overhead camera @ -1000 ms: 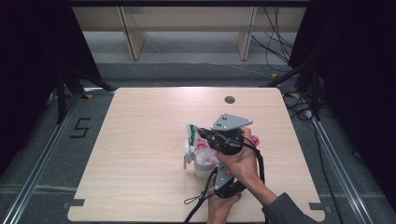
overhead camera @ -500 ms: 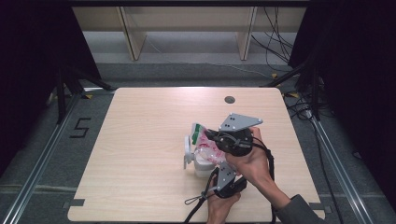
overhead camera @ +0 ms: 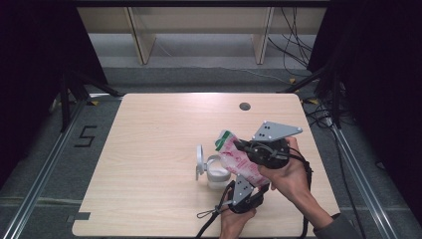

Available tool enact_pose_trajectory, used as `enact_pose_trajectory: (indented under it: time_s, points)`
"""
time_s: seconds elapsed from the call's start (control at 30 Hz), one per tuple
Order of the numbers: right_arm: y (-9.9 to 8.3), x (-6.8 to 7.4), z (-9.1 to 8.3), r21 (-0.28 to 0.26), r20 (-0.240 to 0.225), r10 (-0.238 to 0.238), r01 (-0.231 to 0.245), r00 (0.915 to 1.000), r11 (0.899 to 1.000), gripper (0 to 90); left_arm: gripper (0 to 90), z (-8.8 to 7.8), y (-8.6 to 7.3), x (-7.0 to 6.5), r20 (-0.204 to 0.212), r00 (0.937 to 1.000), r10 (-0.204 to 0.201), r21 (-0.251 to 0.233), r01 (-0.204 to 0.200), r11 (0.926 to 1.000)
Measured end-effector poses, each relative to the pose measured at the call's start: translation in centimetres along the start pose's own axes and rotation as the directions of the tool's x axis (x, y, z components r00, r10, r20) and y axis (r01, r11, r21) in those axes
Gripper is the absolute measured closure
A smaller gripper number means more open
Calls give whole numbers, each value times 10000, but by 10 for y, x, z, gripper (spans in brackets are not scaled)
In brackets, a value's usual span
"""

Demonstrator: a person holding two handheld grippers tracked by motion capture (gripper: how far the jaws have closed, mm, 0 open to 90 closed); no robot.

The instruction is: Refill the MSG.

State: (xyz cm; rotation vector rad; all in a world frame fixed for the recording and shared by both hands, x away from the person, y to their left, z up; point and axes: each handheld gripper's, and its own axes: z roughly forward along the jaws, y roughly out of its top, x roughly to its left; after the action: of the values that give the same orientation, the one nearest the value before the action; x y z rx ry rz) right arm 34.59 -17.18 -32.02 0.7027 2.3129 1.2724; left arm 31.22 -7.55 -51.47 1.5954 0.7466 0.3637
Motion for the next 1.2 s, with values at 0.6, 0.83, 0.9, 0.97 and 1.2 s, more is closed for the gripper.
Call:
enact_pose_trajectory:
  time_s: [0.6,0.83,0.9,0.97,1.2]
  points:
    - [-21,-11,-20,-846,130,866,-852,9962,9928,900,670,-8,-5,6,149,9999,-27,602,18,9982]
    - [-24,-13,-20,-1068,56,944,-933,9955,9899,900,618,-10,-5,8,170,9998,-44,719,31,9974]
    - [-26,-12,-19,-1257,129,1031,-1007,9946,9869,900,604,-10,-5,9,249,9996,-94,719,75,9974]
    - [-27,-13,-20,-1263,145,983,-957,9950,9874,900,574,-11,-5,9,140,9999,-101,827,89,9965]
    - [-33,-14,-20,-1509,37,1217,-1198,9926,9813,900,516,-15,-4,12,-277,9996,111,1069,-81,9942]
